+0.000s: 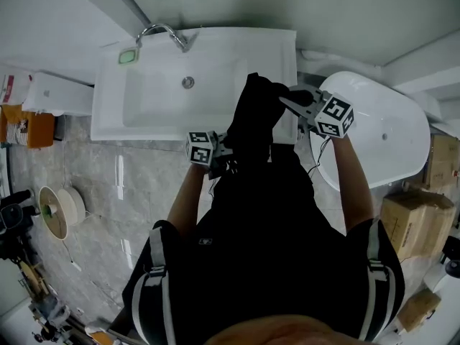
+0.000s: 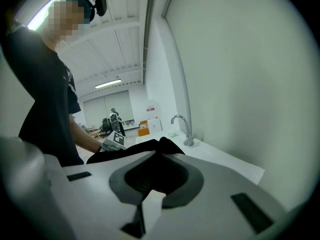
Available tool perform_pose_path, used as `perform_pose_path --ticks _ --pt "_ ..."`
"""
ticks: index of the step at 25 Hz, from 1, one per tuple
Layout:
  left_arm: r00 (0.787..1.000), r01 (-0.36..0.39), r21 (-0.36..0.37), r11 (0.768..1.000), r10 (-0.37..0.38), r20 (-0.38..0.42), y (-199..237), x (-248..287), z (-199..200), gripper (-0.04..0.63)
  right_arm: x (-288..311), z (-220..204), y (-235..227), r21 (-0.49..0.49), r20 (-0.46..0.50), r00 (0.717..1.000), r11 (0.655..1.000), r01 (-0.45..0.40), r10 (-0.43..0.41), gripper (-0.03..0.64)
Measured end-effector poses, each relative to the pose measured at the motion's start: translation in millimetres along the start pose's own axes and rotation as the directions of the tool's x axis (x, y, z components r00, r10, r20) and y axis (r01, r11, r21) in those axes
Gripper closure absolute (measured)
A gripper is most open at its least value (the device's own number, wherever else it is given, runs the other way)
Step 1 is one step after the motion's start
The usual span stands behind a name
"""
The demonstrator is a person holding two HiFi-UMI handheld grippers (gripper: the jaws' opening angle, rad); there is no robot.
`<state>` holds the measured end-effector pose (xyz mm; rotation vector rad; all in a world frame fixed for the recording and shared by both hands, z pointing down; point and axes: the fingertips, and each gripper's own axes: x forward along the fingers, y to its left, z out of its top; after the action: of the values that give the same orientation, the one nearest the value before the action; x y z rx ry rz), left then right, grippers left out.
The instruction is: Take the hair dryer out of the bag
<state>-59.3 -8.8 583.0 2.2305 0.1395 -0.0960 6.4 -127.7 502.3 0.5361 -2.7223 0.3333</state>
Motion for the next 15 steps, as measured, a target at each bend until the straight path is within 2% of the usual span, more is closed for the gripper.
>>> perform_pose_path --ticks 9,15 --pt "1.0 0.013 -0.004 1.0 -0.013 -0.023 -3 6 -6 0.4 -27 10 -40 -0.042 0.005 0.989 0.988 0.148 -0.148 0.545" --pt "1.0 0.02 -0.009 1.0 -0.02 -0.021 -4 5 -13 0.4 -42 24 -56 -0.073 0.013 0.979 0.977 0.202 -0.202 0.545"
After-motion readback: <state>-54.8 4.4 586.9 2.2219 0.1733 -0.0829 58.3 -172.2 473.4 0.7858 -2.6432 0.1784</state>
